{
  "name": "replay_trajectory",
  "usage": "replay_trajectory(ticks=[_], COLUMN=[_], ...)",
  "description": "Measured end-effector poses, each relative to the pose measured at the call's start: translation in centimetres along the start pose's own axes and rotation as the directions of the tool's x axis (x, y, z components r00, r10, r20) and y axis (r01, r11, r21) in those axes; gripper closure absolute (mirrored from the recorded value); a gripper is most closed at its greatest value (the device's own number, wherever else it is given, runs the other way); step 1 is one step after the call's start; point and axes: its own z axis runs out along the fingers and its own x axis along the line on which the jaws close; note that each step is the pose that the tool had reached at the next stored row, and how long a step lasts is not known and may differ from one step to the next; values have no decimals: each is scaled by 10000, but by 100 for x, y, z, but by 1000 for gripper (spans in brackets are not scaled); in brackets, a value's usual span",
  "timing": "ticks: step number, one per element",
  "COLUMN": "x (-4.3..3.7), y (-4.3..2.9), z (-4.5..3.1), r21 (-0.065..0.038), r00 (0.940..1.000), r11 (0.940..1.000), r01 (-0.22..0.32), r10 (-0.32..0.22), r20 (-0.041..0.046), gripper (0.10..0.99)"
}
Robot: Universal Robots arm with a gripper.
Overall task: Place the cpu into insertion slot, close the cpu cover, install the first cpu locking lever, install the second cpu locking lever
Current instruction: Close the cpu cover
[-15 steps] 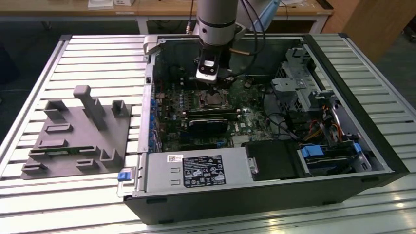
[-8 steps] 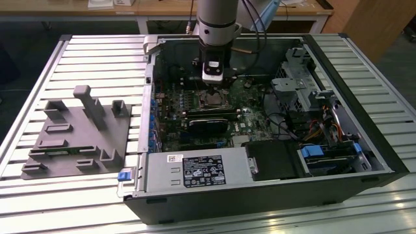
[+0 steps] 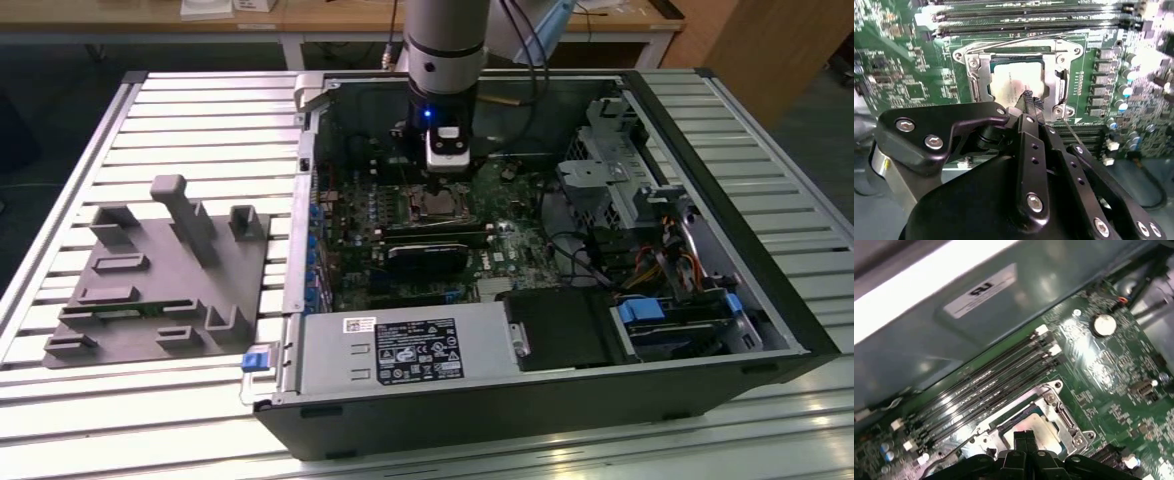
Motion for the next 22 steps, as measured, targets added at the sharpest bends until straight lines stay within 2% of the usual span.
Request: replay_trajectory(ticks=[3,6,11,16,19,22], x=[0,0,0,0,0,0], y=[0,-1,-1,-1,-1,-1], z=[1,3,7,12,15,17], r21=[2,3,-1,-7,-11,-14], r00=[9985,9941,9799,9578,9407,9206], r11=[9985,9941,9800,9579,9408,9207], r01=[551,1088,1990,2871,3388,3902], r10=[-551,-1088,-1990,-2871,-3388,-3901], r20=[-27,-52,-96,-139,-164,-189], gripper=[980,980,980,980,980,980])
